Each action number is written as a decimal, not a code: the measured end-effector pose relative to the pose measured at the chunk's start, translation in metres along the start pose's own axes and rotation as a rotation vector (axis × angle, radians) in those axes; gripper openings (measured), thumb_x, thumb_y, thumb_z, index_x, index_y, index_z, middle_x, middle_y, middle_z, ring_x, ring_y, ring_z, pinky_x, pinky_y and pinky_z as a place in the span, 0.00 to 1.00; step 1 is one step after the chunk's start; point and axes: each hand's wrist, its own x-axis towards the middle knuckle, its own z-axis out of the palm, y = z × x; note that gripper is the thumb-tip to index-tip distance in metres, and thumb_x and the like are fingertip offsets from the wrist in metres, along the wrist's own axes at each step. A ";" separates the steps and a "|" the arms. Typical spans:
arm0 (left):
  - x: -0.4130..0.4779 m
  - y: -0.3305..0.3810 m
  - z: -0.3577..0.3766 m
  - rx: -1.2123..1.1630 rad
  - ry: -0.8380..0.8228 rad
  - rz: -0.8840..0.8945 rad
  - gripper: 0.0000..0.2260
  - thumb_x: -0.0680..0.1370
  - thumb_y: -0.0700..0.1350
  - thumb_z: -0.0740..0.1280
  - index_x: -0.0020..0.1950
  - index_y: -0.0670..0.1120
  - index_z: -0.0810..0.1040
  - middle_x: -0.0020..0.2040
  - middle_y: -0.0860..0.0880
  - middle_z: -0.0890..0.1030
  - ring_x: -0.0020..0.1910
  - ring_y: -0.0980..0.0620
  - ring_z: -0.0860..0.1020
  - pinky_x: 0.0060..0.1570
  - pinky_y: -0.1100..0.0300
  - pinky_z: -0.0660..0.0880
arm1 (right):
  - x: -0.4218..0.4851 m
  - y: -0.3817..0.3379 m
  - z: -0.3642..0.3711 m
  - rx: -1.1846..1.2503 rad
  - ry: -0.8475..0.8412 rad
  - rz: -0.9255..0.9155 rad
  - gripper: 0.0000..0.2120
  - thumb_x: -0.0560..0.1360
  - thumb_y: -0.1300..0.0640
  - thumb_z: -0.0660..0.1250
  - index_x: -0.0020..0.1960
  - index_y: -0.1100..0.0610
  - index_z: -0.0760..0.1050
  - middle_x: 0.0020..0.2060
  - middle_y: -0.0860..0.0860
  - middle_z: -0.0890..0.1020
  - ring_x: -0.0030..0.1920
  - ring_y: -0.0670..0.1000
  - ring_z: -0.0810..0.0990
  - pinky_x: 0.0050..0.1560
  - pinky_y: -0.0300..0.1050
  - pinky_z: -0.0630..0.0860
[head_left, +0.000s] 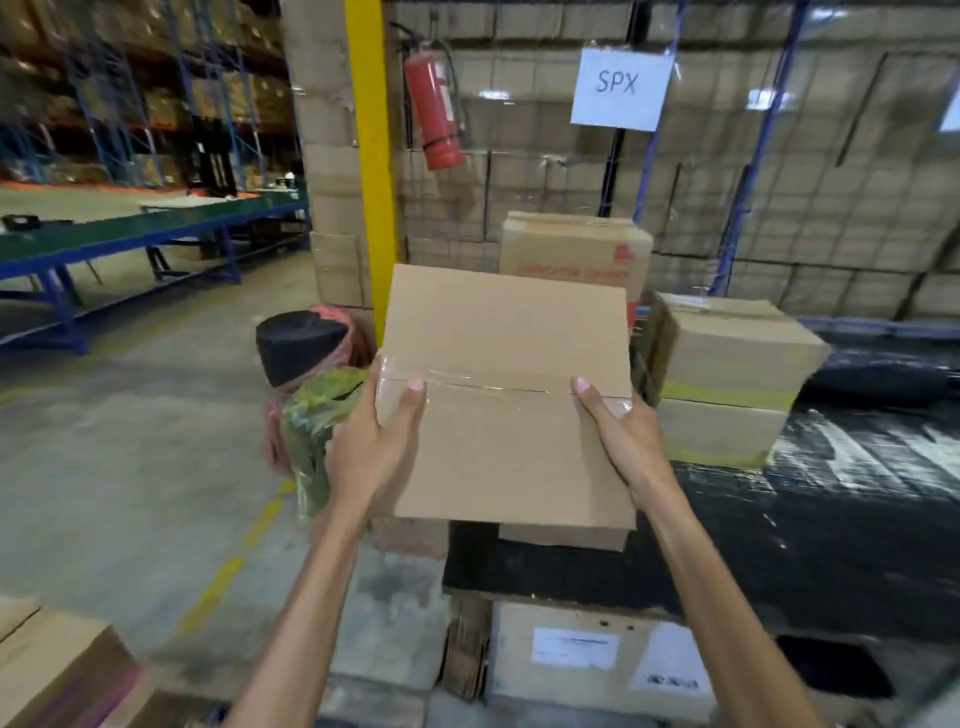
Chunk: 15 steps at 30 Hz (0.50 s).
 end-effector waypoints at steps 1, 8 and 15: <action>0.020 0.003 0.024 -0.015 -0.017 0.007 0.31 0.77 0.74 0.56 0.78 0.69 0.59 0.72 0.47 0.77 0.71 0.38 0.73 0.69 0.43 0.69 | 0.027 0.007 -0.007 -0.015 0.018 0.009 0.38 0.63 0.21 0.69 0.67 0.40 0.76 0.58 0.38 0.84 0.61 0.46 0.81 0.66 0.54 0.76; 0.123 0.010 0.165 -0.081 -0.178 -0.100 0.27 0.78 0.71 0.58 0.76 0.67 0.65 0.71 0.53 0.78 0.70 0.40 0.74 0.68 0.44 0.67 | 0.162 0.065 -0.035 -0.118 0.047 0.130 0.31 0.69 0.28 0.70 0.65 0.46 0.79 0.58 0.43 0.84 0.61 0.50 0.80 0.66 0.55 0.75; 0.187 0.005 0.270 -0.041 -0.334 -0.216 0.26 0.80 0.67 0.59 0.77 0.61 0.68 0.73 0.49 0.75 0.72 0.39 0.72 0.71 0.44 0.66 | 0.258 0.118 -0.052 -0.214 -0.021 0.297 0.29 0.74 0.32 0.67 0.67 0.49 0.76 0.60 0.46 0.80 0.60 0.53 0.78 0.63 0.52 0.74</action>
